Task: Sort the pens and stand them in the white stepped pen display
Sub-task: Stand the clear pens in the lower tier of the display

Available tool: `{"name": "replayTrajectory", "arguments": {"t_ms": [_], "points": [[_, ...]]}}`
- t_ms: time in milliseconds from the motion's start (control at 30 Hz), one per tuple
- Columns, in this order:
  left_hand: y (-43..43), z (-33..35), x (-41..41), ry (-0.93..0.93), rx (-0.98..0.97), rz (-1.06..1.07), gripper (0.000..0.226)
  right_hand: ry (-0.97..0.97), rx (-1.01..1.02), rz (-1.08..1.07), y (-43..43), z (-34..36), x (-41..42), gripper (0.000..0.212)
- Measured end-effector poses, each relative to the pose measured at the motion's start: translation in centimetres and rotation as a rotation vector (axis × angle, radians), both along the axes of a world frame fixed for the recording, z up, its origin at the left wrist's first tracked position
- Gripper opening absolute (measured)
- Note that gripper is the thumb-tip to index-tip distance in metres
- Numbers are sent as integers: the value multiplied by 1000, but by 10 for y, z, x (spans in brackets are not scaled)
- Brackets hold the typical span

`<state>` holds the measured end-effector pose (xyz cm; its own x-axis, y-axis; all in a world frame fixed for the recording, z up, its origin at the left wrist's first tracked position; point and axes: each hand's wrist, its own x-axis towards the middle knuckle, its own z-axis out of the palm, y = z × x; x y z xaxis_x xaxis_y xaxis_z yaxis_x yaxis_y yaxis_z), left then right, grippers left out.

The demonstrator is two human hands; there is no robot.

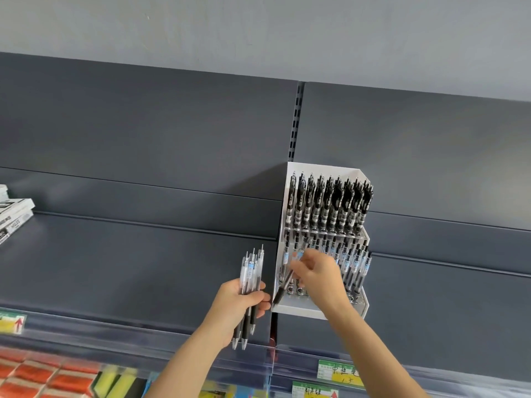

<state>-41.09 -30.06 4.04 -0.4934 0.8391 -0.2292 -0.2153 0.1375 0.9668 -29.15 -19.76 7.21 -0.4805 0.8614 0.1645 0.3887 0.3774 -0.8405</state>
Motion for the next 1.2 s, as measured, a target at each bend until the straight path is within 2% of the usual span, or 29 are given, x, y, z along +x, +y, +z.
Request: {"name": "replayTrajectory", "arguments": {"t_ms": [100, 267, 567, 667, 733, 833, 867, 933, 1200], "points": [[-4, -6, -7, 2, -21, -2, 13, -61, 132, -71, 10, 5, 3, 26], [-5, -10, -9, 10, -34, -7, 14, -274, 232, -55, 15, -7, -7, 15], [-8, -13, -14, 34, -35, -10, 14, -156, 310, -58, 6, -11, -12, 23], [-7, -13, -14, 27, -31, -11, 14, -206, 306, -33, 5, -19, -18, 18], [-7, -13, -15, 28, -31, -5, 14, -253, 276, -15, 3, -27, -21, 7], [-8, -13, -15, 35, -34, 0, 14, -188, 154, -48, 1, -33, -22, 18], [-8, -12, -15, 36, -33, -1, 14, -160, 131, -61, 2, -33, -22, 15], [-8, -12, -14, 37, -32, -2, 14, -164, 119, -78, 3, -33, -22, 6], [-10, -7, -12, 9, -17, -13, 14, -181, 121, -105, 3, -36, -18, 12]]}}
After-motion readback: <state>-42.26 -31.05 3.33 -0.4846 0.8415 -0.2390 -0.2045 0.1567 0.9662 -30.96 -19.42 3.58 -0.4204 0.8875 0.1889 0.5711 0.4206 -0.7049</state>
